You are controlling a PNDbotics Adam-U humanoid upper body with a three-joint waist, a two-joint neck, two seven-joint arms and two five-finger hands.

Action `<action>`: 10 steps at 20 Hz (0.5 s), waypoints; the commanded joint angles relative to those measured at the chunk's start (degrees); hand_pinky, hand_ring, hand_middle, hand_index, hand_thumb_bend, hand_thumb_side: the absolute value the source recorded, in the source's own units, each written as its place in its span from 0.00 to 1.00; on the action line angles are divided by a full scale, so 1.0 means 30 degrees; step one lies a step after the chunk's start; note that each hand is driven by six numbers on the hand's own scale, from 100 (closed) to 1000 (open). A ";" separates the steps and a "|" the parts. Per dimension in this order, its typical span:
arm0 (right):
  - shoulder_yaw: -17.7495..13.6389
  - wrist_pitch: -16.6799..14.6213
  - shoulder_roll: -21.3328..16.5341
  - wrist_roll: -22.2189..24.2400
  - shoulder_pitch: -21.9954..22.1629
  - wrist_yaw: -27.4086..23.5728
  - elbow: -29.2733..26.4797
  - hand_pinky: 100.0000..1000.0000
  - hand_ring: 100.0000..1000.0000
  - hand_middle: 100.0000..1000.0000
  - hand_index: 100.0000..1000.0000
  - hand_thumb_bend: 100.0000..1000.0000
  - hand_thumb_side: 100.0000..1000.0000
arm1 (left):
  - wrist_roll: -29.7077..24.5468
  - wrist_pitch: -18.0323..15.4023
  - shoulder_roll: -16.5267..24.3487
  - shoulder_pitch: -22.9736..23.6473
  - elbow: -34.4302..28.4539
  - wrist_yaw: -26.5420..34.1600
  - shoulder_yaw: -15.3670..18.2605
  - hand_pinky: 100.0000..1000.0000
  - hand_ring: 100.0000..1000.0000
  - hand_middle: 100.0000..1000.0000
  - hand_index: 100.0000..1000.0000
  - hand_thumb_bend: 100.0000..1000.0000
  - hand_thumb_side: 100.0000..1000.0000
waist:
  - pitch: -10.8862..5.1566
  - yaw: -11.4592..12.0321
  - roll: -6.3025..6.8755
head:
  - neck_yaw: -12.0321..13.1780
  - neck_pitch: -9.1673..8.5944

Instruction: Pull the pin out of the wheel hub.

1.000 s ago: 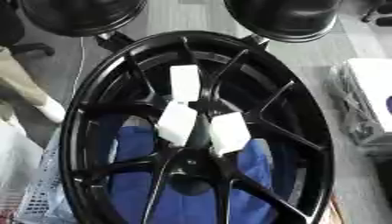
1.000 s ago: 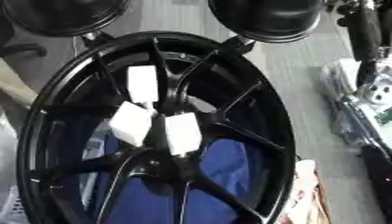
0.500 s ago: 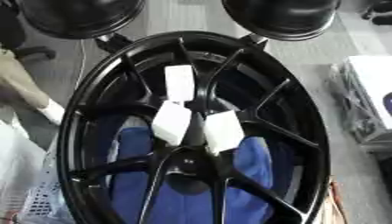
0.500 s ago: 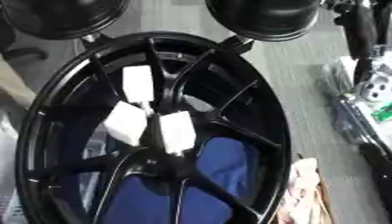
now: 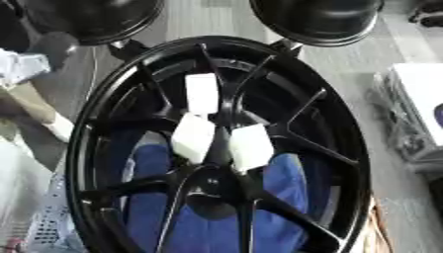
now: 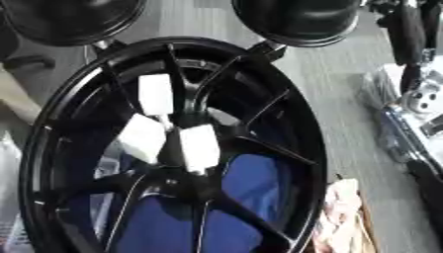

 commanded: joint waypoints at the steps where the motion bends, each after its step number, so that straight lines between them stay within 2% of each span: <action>1: -0.0062 0.0190 -0.0620 -0.0123 -0.0219 0.0176 -0.0237 0.54 0.56 0.49 0.60 0.00 0.67 | -0.1128 -0.0190 -0.0219 -0.1128 0.0275 -0.0244 -0.0592 0.80 0.74 0.70 0.76 0.12 0.28 | -0.0488 -0.0002 0.0039 | 0.0056 -0.0038; 3: -0.0038 0.0208 -0.0619 -0.0106 -0.0213 0.0163 -0.0237 0.54 0.56 0.49 0.61 0.00 0.67 | -0.1882 -0.0180 -0.0689 -0.1826 0.0776 -0.0303 -0.1135 0.80 0.75 0.71 0.76 0.13 0.31 | -0.0532 -0.0004 0.0045 | 0.0035 0.0035; 10: 0.0026 0.0287 -0.0585 -0.0033 -0.0285 0.0188 -0.0237 0.54 0.56 0.49 0.61 0.00 0.67 | -0.4092 -0.0394 -0.2190 -0.3440 0.2459 0.0501 -0.2417 0.82 0.74 0.70 0.76 0.06 0.40 | -0.0640 -0.0041 0.0072 | 0.0141 0.0237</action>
